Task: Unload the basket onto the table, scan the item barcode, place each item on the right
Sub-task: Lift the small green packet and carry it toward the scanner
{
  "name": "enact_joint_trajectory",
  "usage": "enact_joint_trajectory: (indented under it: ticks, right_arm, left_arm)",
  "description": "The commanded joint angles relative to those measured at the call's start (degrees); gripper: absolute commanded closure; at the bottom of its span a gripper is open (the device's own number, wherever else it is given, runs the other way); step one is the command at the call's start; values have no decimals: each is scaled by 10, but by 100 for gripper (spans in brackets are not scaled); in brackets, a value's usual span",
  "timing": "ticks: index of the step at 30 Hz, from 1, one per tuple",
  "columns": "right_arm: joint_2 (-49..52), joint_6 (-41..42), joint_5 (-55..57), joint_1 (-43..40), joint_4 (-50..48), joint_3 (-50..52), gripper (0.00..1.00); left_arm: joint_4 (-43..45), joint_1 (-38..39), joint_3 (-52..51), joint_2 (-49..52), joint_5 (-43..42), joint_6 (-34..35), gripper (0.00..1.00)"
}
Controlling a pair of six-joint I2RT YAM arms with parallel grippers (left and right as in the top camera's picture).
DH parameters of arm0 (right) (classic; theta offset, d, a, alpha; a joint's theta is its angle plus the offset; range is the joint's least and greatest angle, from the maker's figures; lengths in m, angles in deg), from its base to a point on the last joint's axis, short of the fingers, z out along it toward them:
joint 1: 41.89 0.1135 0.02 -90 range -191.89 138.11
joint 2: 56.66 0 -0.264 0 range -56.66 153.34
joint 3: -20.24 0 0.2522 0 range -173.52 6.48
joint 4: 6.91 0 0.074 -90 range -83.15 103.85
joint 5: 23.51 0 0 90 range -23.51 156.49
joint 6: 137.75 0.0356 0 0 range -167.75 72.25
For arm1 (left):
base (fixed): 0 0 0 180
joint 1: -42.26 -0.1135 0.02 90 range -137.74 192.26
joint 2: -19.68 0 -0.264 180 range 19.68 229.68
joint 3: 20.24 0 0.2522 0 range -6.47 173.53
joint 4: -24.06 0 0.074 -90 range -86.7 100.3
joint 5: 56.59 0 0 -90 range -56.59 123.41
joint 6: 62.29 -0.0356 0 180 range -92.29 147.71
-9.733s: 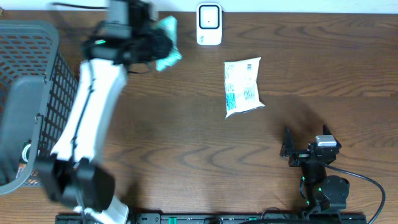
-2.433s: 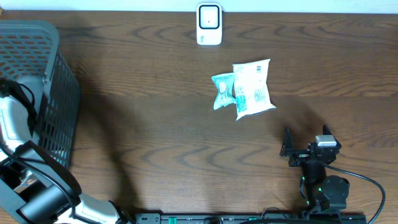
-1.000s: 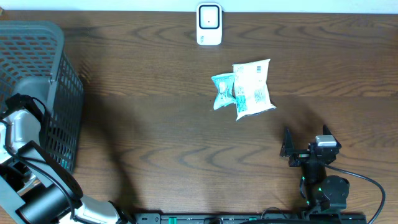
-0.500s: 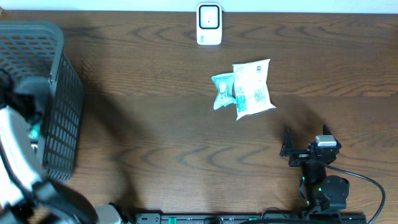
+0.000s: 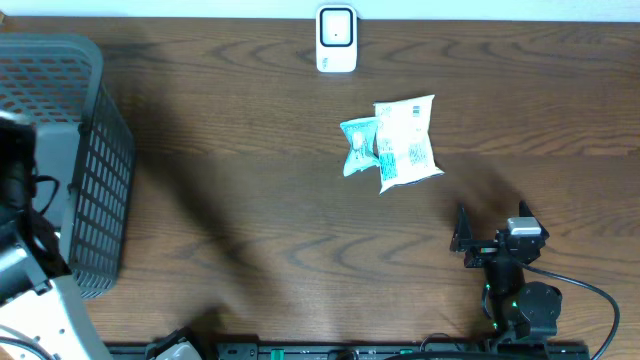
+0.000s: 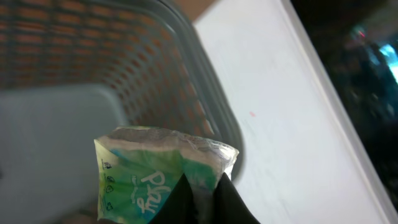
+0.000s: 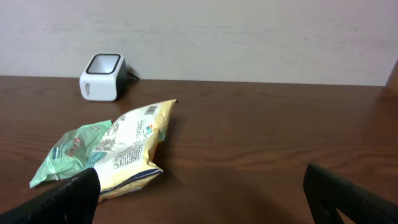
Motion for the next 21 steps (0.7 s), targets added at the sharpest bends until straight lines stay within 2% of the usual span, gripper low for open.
enact_joint_trajectory:
  ticks: [1,5,8,12,18,21]
  right_arm:
    - [-3,10,-1,4,2,1,1]
    - [-3,10,-1,4,2,1,1]
    - [-3,10,-1,4,2,1,1]
    - [-3,10,-1,4,2,1,1]
    - [-3,10,-1,4,2,1,1]
    - [-3,10,-1,4,2,1,1]
  left_arm:
    - [39,58,5,-1,-40,-42,93]
    - [110,140,5,0,-65,-114,93]
    - [125,193,5,7,-65,-145,93]
    - [123,267,4,37,-65,-147,93]
    - [124,392,2,135,-65,-148,93]
    - [138,444,2,192,-65,-181,93]
